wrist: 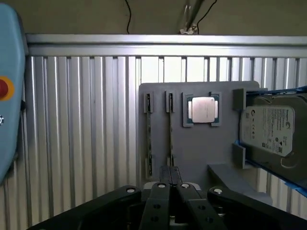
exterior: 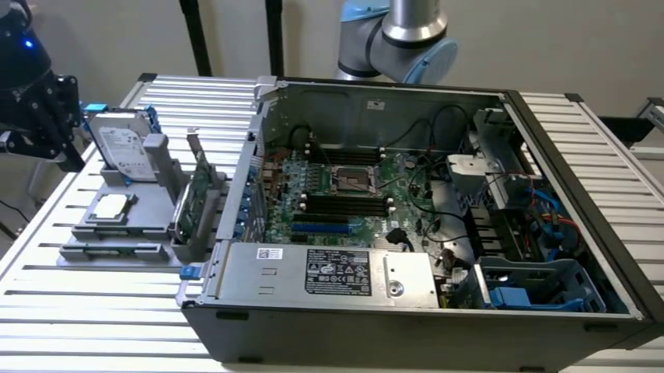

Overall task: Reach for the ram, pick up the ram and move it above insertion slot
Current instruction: 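Pick up the ram and move it above insertion slot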

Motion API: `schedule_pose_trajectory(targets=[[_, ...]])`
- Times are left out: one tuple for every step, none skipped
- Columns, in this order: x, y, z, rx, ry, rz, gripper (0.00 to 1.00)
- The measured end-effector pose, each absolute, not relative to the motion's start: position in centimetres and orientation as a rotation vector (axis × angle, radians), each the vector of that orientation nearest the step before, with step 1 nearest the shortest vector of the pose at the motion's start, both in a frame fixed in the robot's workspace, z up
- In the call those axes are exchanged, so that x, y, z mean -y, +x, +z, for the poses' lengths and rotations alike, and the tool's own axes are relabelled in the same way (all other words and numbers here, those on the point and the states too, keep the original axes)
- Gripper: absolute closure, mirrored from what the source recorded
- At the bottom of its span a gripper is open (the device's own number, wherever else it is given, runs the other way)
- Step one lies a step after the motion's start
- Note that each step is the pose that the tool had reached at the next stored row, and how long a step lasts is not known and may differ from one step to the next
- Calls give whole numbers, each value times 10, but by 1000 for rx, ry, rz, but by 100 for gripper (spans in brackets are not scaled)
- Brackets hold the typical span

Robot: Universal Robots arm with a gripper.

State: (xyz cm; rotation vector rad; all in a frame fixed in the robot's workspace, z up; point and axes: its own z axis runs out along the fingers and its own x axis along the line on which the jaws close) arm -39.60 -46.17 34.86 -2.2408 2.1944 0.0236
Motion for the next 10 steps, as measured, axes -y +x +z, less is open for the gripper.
schedule_pose_trajectory(targets=[[462,-396,349,-2174,-2260,23,89],[462,-396,349,-2158,-2275,23,89],[462,-396,349,-2154,-2279,23,89],[462,-396,349,-2154,-2279,23,89],[462,-396,349,-2154,-2279,23,88],[462,-396,349,-2154,-2279,23,88],[462,-396,349,-2154,-2279,23,82],[462,-396,349,-2154,-2279,23,82],[462,-396,349,-2154,-2279,23,76],[462,-396,349,-2154,-2279,23,70]])
